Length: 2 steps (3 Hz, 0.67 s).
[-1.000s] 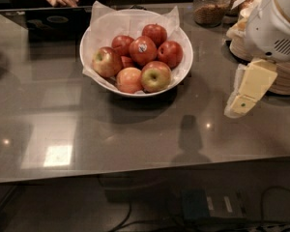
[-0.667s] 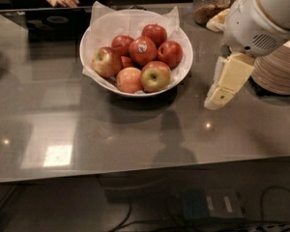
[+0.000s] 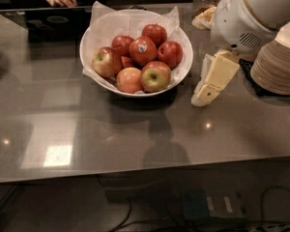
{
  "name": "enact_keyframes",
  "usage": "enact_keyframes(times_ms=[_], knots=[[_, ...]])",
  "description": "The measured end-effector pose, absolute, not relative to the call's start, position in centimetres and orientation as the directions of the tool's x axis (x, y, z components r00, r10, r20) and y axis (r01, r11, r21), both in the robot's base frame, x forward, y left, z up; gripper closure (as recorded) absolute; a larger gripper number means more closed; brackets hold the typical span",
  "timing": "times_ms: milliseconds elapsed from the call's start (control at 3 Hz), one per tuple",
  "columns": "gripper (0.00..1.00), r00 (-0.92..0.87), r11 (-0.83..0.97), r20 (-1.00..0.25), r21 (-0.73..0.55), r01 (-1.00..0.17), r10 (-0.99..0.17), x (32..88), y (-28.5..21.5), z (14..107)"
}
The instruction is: Pick apple from white bowl
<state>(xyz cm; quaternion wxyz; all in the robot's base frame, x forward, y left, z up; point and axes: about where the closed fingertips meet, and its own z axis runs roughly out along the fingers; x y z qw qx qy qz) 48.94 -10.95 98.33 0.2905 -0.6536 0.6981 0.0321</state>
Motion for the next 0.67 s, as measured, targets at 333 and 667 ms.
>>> enact_keyframes(times_ms=[333,667], knots=[[0.02,0.038,0.159,-0.509,-0.338,-0.927,-0.860,50.0,-10.0,97.3],[0.19,0.059,0.160,-0.578,-0.320,-0.934,-0.814,51.2,-8.3,95.6]])
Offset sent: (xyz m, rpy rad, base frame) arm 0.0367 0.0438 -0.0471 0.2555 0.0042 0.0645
